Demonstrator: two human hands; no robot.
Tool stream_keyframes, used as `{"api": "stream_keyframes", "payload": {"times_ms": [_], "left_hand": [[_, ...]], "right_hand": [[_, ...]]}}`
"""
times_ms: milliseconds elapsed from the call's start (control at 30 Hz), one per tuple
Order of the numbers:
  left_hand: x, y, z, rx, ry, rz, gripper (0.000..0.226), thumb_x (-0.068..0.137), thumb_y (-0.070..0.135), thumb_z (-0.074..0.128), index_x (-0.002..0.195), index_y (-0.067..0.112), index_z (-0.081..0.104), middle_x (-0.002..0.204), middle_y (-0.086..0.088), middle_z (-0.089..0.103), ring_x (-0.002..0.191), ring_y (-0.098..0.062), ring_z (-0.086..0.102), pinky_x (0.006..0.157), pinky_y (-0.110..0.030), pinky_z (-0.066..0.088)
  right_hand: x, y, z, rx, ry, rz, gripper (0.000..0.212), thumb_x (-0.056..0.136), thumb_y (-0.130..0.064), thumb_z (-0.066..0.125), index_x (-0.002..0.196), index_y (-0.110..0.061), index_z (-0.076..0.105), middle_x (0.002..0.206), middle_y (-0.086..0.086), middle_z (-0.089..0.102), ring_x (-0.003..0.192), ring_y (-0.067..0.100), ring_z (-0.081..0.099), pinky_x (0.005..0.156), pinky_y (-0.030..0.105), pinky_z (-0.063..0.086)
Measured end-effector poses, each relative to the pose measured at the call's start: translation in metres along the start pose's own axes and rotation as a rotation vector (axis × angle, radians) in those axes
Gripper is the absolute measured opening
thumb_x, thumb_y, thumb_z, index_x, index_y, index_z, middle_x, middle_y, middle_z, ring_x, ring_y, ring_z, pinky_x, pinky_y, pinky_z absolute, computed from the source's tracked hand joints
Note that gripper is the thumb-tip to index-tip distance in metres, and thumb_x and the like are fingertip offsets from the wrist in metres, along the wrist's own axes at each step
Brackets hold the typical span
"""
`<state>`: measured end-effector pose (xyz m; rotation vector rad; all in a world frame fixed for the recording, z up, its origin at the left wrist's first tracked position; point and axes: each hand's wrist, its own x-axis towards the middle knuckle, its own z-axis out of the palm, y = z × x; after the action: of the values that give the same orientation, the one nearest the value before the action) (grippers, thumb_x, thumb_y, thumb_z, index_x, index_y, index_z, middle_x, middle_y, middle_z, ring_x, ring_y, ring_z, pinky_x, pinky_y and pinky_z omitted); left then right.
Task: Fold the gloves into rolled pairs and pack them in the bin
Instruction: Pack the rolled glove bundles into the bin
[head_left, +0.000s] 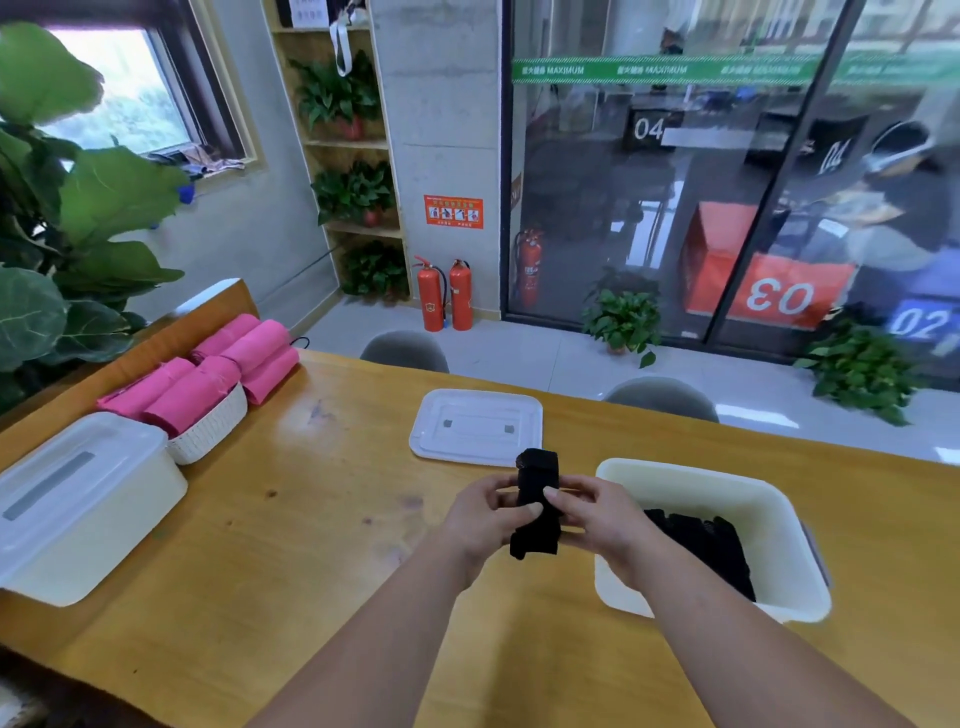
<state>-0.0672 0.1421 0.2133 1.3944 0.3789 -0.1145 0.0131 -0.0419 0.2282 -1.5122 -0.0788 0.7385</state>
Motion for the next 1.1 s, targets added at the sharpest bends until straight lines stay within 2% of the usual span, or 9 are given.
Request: {"api": "stream_keyframes", "payload": {"times_ms": [133,300,500,600,667,700,800,867,1100], "left_hand": [[0.004,0.009,0.031,0.009,-0.063,-0.003,0.046,0.094,0.015,0.081,0.137,0.019,0.063,0.118,-0.009,0.078,0.109,-0.029,0.076,0.102,-0.049,0.058],[0.016,0.016,0.064,0.041,-0.079,-0.004,0.04,0.095,0.023,0.081,0.133,0.025,0.067,0.121,-0.011,0.076,0.105,-0.023,0.077,0.099,-0.045,0.061],[0.032,0.014,0.083,0.193,0.007,0.002,0.04,0.091,0.04,0.081,0.128,0.036,0.067,0.117,0.005,0.074,0.104,-0.015,0.074,0.102,-0.041,0.058],[0.036,0.008,0.088,0.324,0.088,0.023,0.043,0.091,0.042,0.081,0.13,0.037,0.065,0.12,0.01,0.068,0.106,-0.009,0.068,0.088,-0.031,0.057],[0.039,0.003,0.091,0.413,0.12,0.04,0.049,0.092,0.037,0.08,0.137,0.034,0.061,0.125,0.008,0.063,0.106,-0.006,0.064,0.073,-0.022,0.05],[0.04,0.0,0.091,0.449,0.126,0.042,0.053,0.093,0.034,0.08,0.141,0.033,0.059,0.128,0.006,0.061,0.107,-0.008,0.063,0.072,-0.022,0.048],[0.045,-0.01,0.089,0.53,0.131,0.015,0.063,0.093,0.029,0.08,0.15,0.032,0.053,0.134,0.003,0.057,0.114,-0.015,0.062,0.082,-0.029,0.05],[0.047,-0.015,0.087,0.562,0.123,-0.004,0.066,0.093,0.029,0.08,0.152,0.032,0.051,0.133,0.003,0.057,0.113,-0.016,0.062,0.084,-0.031,0.051],[0.055,-0.029,0.081,0.607,0.087,-0.065,0.075,0.092,0.033,0.082,0.156,0.035,0.045,0.135,0.005,0.056,0.125,-0.019,0.059,0.093,-0.034,0.051]], "right_hand": [[-0.014,-0.006,-0.028,0.017,0.041,-0.027,0.03,0.1,-0.018,0.073,0.128,-0.011,0.068,0.112,0.01,0.079,0.103,0.027,0.078,0.088,0.042,0.064],[-0.023,-0.009,-0.066,0.045,0.098,-0.042,0.028,0.101,-0.016,0.071,0.128,-0.01,0.067,0.113,0.013,0.079,0.105,0.031,0.077,0.099,0.051,0.059],[-0.028,-0.015,-0.121,0.066,0.244,-0.052,0.03,0.098,-0.02,0.076,0.127,-0.014,0.07,0.114,0.008,0.079,0.108,0.029,0.076,0.095,0.045,0.062],[-0.031,-0.016,-0.146,0.038,0.318,-0.039,0.032,0.096,-0.022,0.078,0.127,-0.016,0.07,0.112,0.007,0.08,0.106,0.027,0.077,0.09,0.042,0.064],[-0.032,-0.015,-0.161,-0.007,0.363,-0.021,0.029,0.096,-0.02,0.078,0.124,-0.015,0.07,0.109,0.007,0.08,0.101,0.024,0.078,0.082,0.037,0.065],[-0.033,-0.015,-0.166,-0.031,0.379,-0.013,0.027,0.096,-0.019,0.078,0.122,-0.014,0.071,0.108,0.008,0.08,0.098,0.023,0.078,0.077,0.034,0.064],[-0.032,-0.011,-0.177,-0.12,0.424,0.017,0.022,0.096,-0.017,0.078,0.117,-0.012,0.071,0.103,0.009,0.078,0.09,0.02,0.077,0.063,0.026,0.061],[-0.026,-0.004,-0.179,-0.184,0.437,0.048,0.021,0.095,-0.016,0.079,0.114,-0.011,0.071,0.102,0.009,0.078,0.091,0.021,0.076,0.06,0.025,0.061],[0.007,0.032,-0.159,-0.287,0.365,0.132,0.017,0.095,-0.015,0.078,0.11,-0.011,0.07,0.099,0.007,0.078,0.097,0.022,0.075,0.072,0.037,0.066]]}}
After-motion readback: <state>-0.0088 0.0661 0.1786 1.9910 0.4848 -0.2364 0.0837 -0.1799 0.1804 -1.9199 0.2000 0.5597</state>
